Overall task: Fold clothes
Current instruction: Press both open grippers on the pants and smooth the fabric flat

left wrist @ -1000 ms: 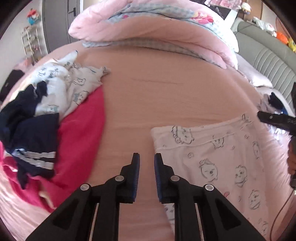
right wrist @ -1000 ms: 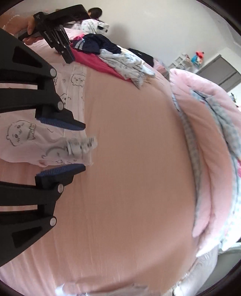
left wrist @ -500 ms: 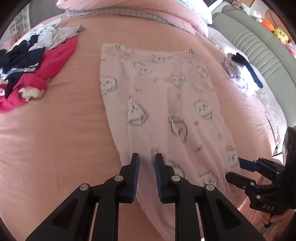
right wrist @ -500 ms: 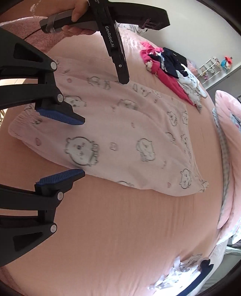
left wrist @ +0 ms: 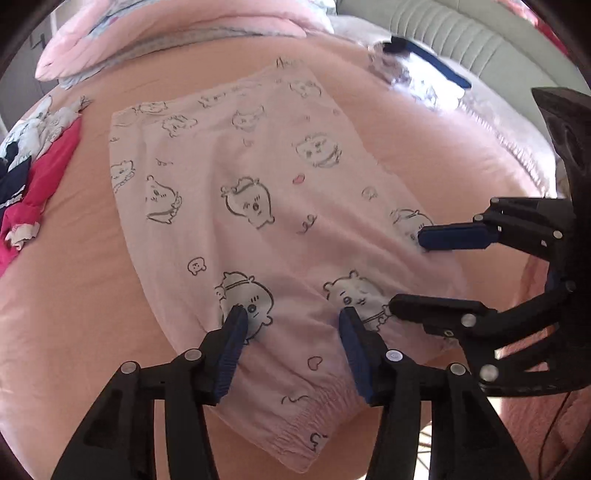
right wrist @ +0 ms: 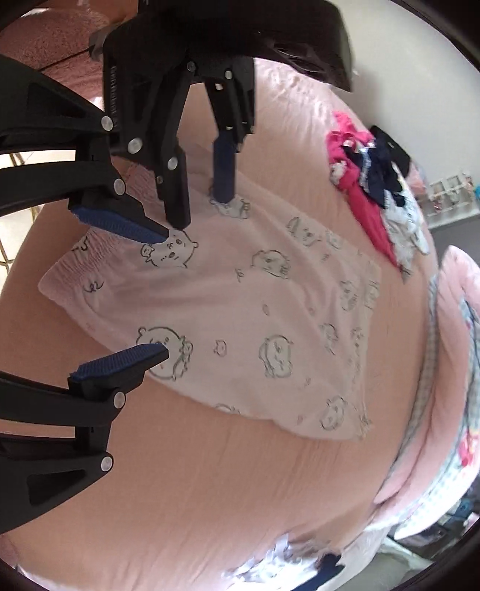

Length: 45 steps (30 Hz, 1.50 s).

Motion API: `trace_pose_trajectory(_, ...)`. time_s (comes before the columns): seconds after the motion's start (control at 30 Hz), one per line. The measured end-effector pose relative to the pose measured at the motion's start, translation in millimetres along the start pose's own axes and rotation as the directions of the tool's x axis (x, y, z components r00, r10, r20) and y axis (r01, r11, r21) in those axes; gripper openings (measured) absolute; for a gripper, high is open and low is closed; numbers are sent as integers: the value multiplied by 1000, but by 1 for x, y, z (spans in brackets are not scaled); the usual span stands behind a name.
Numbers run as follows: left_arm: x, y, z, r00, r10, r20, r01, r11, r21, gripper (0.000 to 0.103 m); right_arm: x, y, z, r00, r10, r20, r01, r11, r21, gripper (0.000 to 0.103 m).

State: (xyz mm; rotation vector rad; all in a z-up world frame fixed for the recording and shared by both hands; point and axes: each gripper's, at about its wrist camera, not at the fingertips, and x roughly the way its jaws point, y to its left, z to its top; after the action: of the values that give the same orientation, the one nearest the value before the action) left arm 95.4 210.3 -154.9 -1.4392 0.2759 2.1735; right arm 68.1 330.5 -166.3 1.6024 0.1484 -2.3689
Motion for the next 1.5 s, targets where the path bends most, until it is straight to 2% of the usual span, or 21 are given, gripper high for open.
trace_pose_trajectory(0.03, -1, 1, -3, 1000, 3, -8, -3, 1000, 7, 49, 12, -1, -5, 999, -17, -27, 17, 1000, -11, 58)
trace_pose_trajectory(0.07, -4, 3, -6, 1000, 5, -22, -5, 1000, 5, 49, 10, -4, -12, 1000, 4, 19, -4, 1000, 2, 58)
trace_pose_trajectory(0.17, -16, 9, -17, 999, 14, -48, -13, 1000, 21, 49, -2, -12, -30, 998, 24, 65, -27, 999, 45, 60)
trace_pose_trajectory(0.23, -21, 13, -23, 995, 59, -77, -54, 997, 62, 49, -7, -22, -39, 998, 33, 55, -37, 996, 87, 74)
trace_pose_trajectory(0.3, -28, 21, -24, 994, 60, -91, -57, 998, 36, 49, -13, -34, -45, 997, 64, 40, -69, 989, 131, 74)
trace_pose_trajectory(0.4, -44, 32, -16, 999, 41, -20, -42, 999, -32, 49, -27, -50, -43, 995, 95, 37, -100, 977, 186, 74)
trace_pose_trajectory(0.5, -45, 26, 1, 996, 65, 68, -64, 998, -30, 49, -45, -53, -19, 988, 65, 139, -92, 977, 194, 74)
trace_pose_trajectory(0.57, -32, 24, 14, 995, 58, 84, -55, 998, -34, 49, -46, -45, 3, 981, 35, 190, -69, 982, 177, 74)
trace_pose_trajectory(0.63, -19, 27, 17, 997, 48, 67, -47, 999, -24, 49, -24, -37, 24, 984, 3, 177, -26, 991, 129, 74)
trace_pose_trajectory(0.73, -2, 35, 15, 999, 41, 27, -41, 999, 2, 49, 23, -32, 29, 998, -36, 45, 34, 999, 41, 74)
trace_pose_trajectory(0.8, -4, 43, 11, 999, 48, -2, -48, 999, 3, 49, 17, -34, 20, 995, -36, 95, 37, 999, -10, 73)
trace_pose_trajectory(0.83, -8, 48, 8, 998, 53, -16, -53, 999, 1, 51, 14, -39, 15, 995, -49, 89, 50, 999, -10, 73)
trace_pose_trajectory(0.93, -18, 63, -1, 997, 63, -53, -64, 998, -15, 65, 4, -55, 0, 994, -91, 58, 91, 996, -2, 73)
trace_pose_trajectory(1.0, -27, 69, 3, 999, 43, -15, -44, 998, -47, 65, -5, -65, -6, 994, -90, 65, 88, 996, 28, 73)
trace_pose_trajectory(1.1, -41, 65, 18, 991, 55, 125, -51, 998, -39, 65, -21, -68, -2, 988, -85, 131, 78, 995, 62, 73)
trace_pose_trajectory(1.13, -41, 62, 27, 982, 84, 172, -78, 996, -40, 65, -27, -65, 3, 983, -81, 167, 71, 996, 61, 73)
trace_pose_trajectory(1.2, -34, 59, 44, 949, 197, 245, -182, 980, -83, 65, -33, -54, 17, 972, -61, 228, 50, 997, 54, 73)
trace_pose_trajectory(1.23, -28, 59, 53, 937, 237, 258, -214, 970, -115, 65, -33, -47, 25, 967, -54, 247, 44, 998, 48, 73)
trace_pose_trajectory(1.27, -23, 62, 59, 935, 248, 255, -216, 965, -148, 65, -32, -40, 33, 966, -60, 252, 51, 998, 40, 73)
trace_pose_trajectory(1.4, -7, 78, 74, 944, 235, 231, -178, 953, -244, 65, -11, -21, 61, 969, -82, 235, 79, 997, 25, 73)
trace_pose_trajectory(1.5, 3, 77, 68, 956, 217, 198, -176, 962, -208, 65, 8, -17, 70, 975, -58, 213, 50, 998, 43, 73)
